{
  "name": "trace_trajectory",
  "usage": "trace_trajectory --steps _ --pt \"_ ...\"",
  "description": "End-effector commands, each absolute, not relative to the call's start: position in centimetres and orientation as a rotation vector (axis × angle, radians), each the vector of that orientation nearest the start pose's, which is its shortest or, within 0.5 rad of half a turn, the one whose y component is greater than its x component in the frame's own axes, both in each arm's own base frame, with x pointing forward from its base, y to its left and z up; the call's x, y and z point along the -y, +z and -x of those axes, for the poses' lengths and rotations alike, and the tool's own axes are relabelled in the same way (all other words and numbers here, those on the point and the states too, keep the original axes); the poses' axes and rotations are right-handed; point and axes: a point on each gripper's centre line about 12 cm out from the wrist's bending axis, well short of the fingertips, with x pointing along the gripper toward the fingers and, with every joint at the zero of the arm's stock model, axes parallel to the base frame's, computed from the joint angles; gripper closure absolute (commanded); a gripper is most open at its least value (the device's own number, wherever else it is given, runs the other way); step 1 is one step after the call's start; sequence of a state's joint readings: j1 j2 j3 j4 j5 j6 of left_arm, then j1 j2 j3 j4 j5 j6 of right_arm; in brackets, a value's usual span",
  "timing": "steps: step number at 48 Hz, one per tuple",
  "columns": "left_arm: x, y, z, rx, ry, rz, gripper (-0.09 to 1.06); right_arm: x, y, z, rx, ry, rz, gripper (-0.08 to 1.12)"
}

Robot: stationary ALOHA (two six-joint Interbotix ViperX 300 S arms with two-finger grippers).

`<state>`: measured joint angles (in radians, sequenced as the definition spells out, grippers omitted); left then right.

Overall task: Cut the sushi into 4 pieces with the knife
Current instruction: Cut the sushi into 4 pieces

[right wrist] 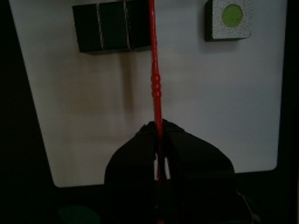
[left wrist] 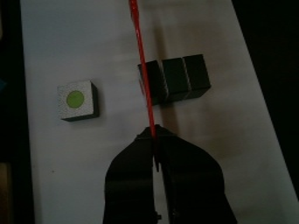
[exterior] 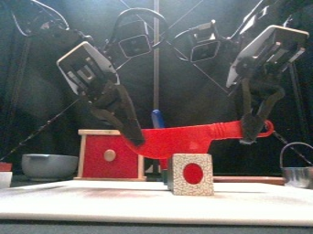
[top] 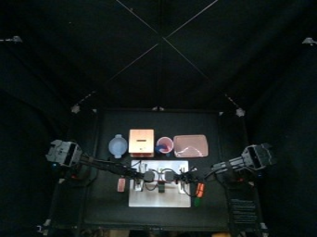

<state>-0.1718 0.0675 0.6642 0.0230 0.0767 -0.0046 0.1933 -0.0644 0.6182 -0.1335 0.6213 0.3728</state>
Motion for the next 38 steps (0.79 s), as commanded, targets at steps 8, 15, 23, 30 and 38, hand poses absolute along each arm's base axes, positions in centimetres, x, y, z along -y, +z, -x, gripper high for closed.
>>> trace_trajectory --steps 8,15,23,30,38 --pt "7.3 16.1 -38.6 -0.738 -0.187 -0.096 0.66 -5.8 17.8 -34.2 -1.116 -0.044 -0.08 0.76" --pt "7.5 17.0 -38.7 -0.73 -0.193 -0.108 0.66 -5.8 18.0 -34.2 -1.11 -0.042 -0.08 0.76" --pt "7.8 16.3 -38.5 -0.761 -0.2 -0.112 0.66 -5.9 17.5 -34.1 -1.127 -0.043 -0.081 0.76" --pt "8.4 15.2 -38.7 -0.78 -0.211 -0.11 0.66 -6.1 17.0 -34.1 -1.138 -0.039 -0.077 0.76" --pt "8.6 14.0 -39.1 -0.805 -0.207 -0.093 0.66 -6.2 16.4 -34.0 -1.157 -0.041 -0.08 0.76"
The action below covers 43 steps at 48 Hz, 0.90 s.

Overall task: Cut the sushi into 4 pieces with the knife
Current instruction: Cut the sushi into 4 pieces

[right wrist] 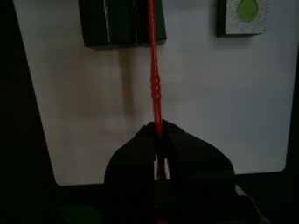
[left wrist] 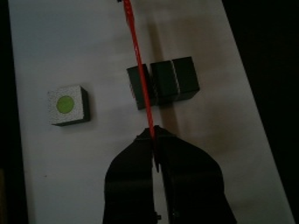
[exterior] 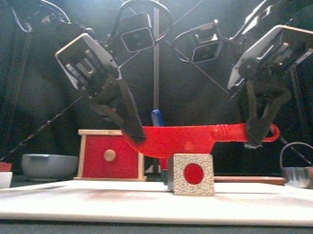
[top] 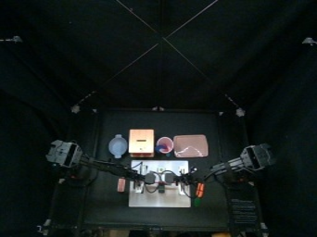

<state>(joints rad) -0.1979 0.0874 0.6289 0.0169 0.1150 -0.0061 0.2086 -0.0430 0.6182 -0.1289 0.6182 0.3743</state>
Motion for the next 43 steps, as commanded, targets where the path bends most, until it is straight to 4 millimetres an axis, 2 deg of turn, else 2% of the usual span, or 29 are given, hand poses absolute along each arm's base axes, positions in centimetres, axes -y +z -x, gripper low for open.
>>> trace_trajectory --steps 1,43 --pt "8.65 13.91 -39.09 -0.809 -0.206 -0.092 0.66 -6.14 16.27 -34.0 -1.16 -0.042 -0.077 0.76" --pt "9.5 13.47 -39.07 -0.823 -0.215 -0.07 0.66 -6.51 16.36 -34.38 -1.148 -0.031 -0.066 0.76"
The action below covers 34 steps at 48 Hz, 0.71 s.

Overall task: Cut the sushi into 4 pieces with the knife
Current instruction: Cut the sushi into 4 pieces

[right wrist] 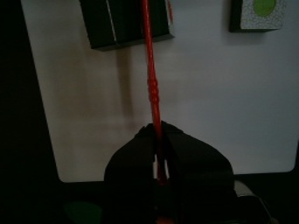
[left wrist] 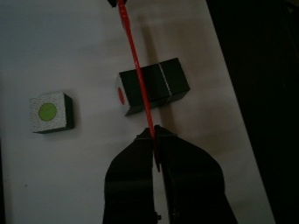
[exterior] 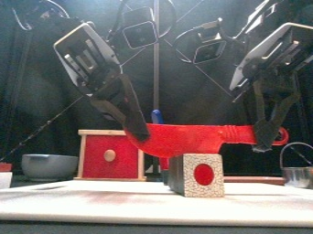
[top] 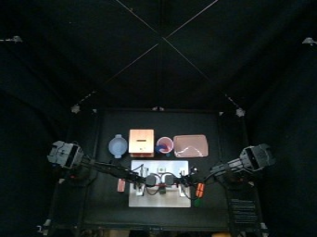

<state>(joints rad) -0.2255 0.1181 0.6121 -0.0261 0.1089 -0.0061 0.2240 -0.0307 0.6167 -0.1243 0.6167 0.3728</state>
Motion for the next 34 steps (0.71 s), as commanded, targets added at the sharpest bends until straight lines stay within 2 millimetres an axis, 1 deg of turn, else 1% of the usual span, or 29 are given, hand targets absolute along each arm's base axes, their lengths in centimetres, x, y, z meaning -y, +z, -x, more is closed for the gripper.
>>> trace_trajectory --steps 1,14,18,27,32,34 --pt "9.5 13.5 -39.1 -0.821 -0.215 -0.069 0.66 -6.5 16.4 -34.4 -1.148 -0.031 -0.065 0.76" --pt "9.7 13.4 -39.1 -0.826 -0.219 -0.07 0.66 -6.2 16.2 -34.3 -1.149 -0.035 -0.054 0.76" --pt "9.6 12.5 -38.9 -0.849 -0.216 -0.072 0.66 -6.4 15.6 -34.2 -1.163 -0.033 -0.059 0.76" --pt "9.6 9.6 -38.7 -0.919 -0.208 -0.069 0.66 -6.9 12.8 -34.0 -1.185 -0.023 -0.103 0.76" --pt "9.3 8.8 -38.9 -0.939 -0.2 -0.067 0.66 -6.9 12.1 -33.9 -1.191 -0.026 -0.11 0.76" --pt "9.3 8.8 -38.9 -0.939 -0.2 -0.07 0.66 -6.7 12.1 -33.9 -1.194 -0.03 -0.113 0.76"
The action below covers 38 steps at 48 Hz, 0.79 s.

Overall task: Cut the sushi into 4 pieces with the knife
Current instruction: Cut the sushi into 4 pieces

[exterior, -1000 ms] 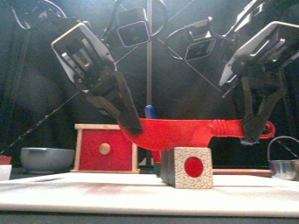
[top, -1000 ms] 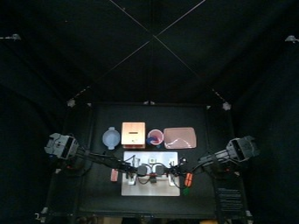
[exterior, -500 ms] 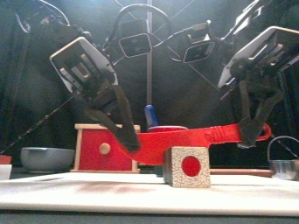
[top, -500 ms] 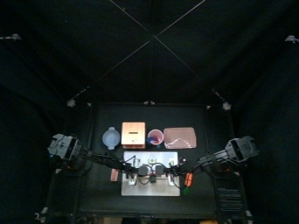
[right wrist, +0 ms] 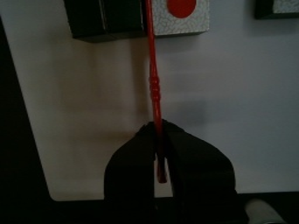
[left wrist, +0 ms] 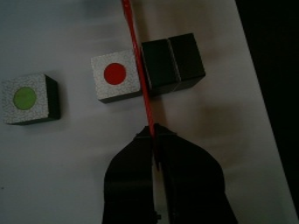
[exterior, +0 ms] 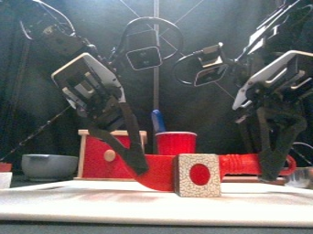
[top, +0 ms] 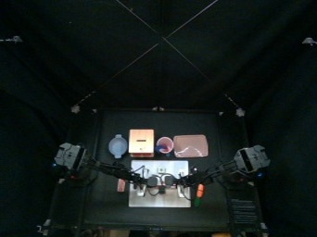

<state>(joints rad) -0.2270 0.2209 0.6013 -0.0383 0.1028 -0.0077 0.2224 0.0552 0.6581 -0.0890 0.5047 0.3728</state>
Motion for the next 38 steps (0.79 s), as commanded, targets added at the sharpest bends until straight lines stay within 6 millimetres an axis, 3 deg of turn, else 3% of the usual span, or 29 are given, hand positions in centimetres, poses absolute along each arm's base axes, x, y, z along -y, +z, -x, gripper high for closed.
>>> trace_trajectory --steps 1,8,24,38 --pt "9.2 8.7 -38.9 -0.94 -0.199 -0.069 0.66 -6.7 12.1 -33.9 -1.194 -0.03 -0.113 0.76" --pt "8.4 8.9 -38.9 -0.938 -0.18 -0.059 0.66 -6.4 12.3 -33.5 -1.187 -0.032 -0.101 0.76" --pt "5.4 9.3 -39.1 -0.937 -0.131 -0.072 0.66 -3.3 13.5 -33.8 -1.145 -0.086 -0.073 0.76" --pt "3.7 9.8 -38.9 -0.932 -0.102 -0.083 0.66 -2.7 13.7 -34.1 -1.135 -0.099 -0.061 0.76"
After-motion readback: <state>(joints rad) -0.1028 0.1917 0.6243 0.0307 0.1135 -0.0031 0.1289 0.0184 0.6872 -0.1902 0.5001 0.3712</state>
